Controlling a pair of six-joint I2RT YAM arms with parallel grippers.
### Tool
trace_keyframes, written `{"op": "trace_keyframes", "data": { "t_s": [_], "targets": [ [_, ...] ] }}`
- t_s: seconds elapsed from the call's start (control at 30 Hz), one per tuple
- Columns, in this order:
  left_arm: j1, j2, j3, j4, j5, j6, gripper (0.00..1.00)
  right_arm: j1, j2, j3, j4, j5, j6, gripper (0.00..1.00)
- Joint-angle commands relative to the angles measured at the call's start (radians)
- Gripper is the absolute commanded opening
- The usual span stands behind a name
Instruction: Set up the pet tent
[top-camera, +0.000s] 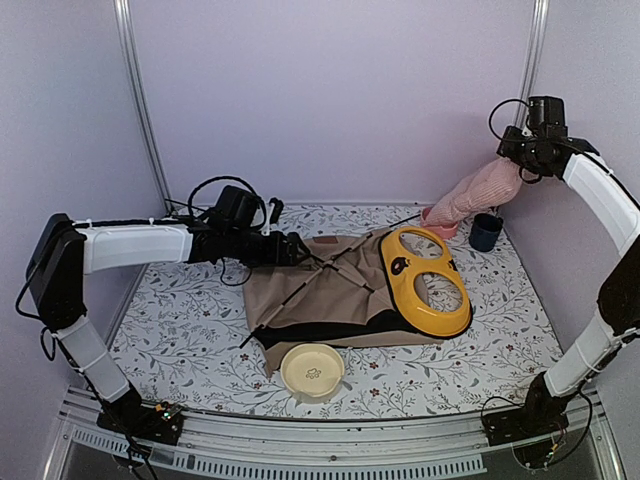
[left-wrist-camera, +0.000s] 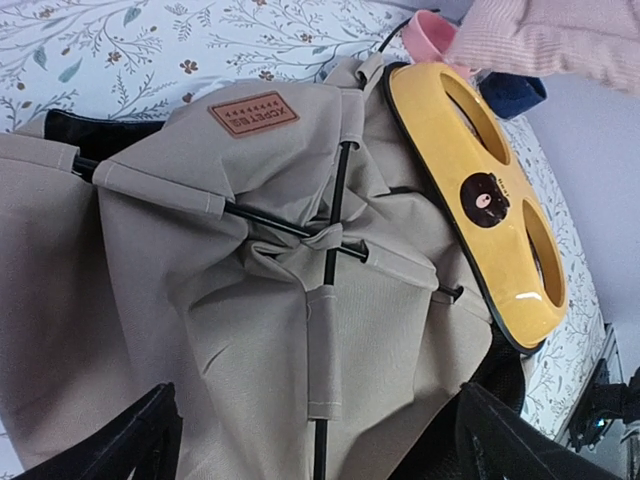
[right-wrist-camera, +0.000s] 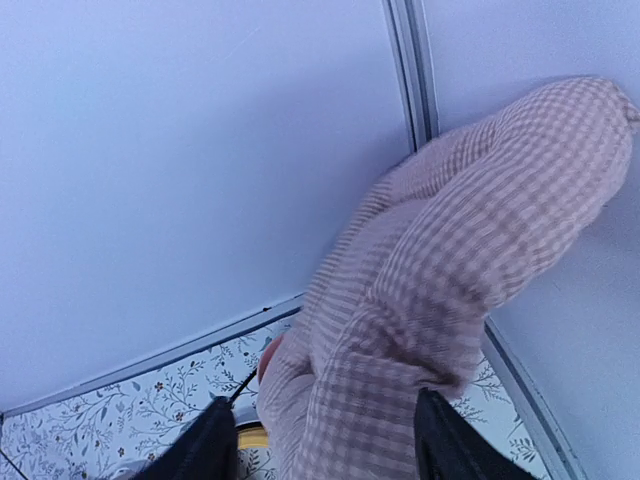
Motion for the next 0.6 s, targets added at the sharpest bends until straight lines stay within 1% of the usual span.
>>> {"op": "trace_keyframes", "data": {
  "t_s": [0.0, 0.07, 0.13, 0.23, 0.27, 0.33, 0.37, 0.43, 0.57],
  "targets": [
    [0.007, -0.021, -0.027, -0.021, 0.026, 0.020, 0.96, 0.059, 0.013, 0.002, -0.072, -0.042, -0.052, 0.77],
    [0.007, -0.026, -0.039, -0.032, 0.037, 0.024, 0.96, 0.123, -0.010, -0.023, -0.081, 0.015, -0.074, 0.86],
    [0.008, -0.036, -0.051, -0.049, 0.050, 0.033, 0.96, 0.180, -0.041, -0.077, -0.081, 0.021, -0.087, 0.91],
    [0.005, -0.058, -0.075, -0.073, 0.076, 0.043, 0.93, 0.221, -0.113, -0.187, -0.042, -0.099, -0.061, 0.92],
    [0.004, -0.066, -0.086, -0.077, 0.086, 0.048, 0.91, 0.253, -0.132, -0.234, -0.018, -0.125, -0.053, 0.92],
    [0.000, -0.083, -0.104, -0.083, 0.112, 0.062, 0.86, 0.339, -0.147, -0.300, 0.005, -0.130, -0.050, 0.92],
    [-0.006, -0.086, -0.107, -0.089, 0.117, 0.074, 0.85, 0.378, -0.144, -0.326, 0.007, -0.142, -0.048, 0.92],
    [-0.022, -0.075, -0.098, -0.108, 0.114, 0.094, 0.79, 0.431, -0.127, -0.378, 0.016, -0.178, -0.036, 0.91],
    [-0.059, 0.008, -0.036, -0.143, 0.105, 0.126, 0.67, 0.480, -0.072, -0.469, 0.037, -0.192, -0.024, 0.90]
  ]
}}
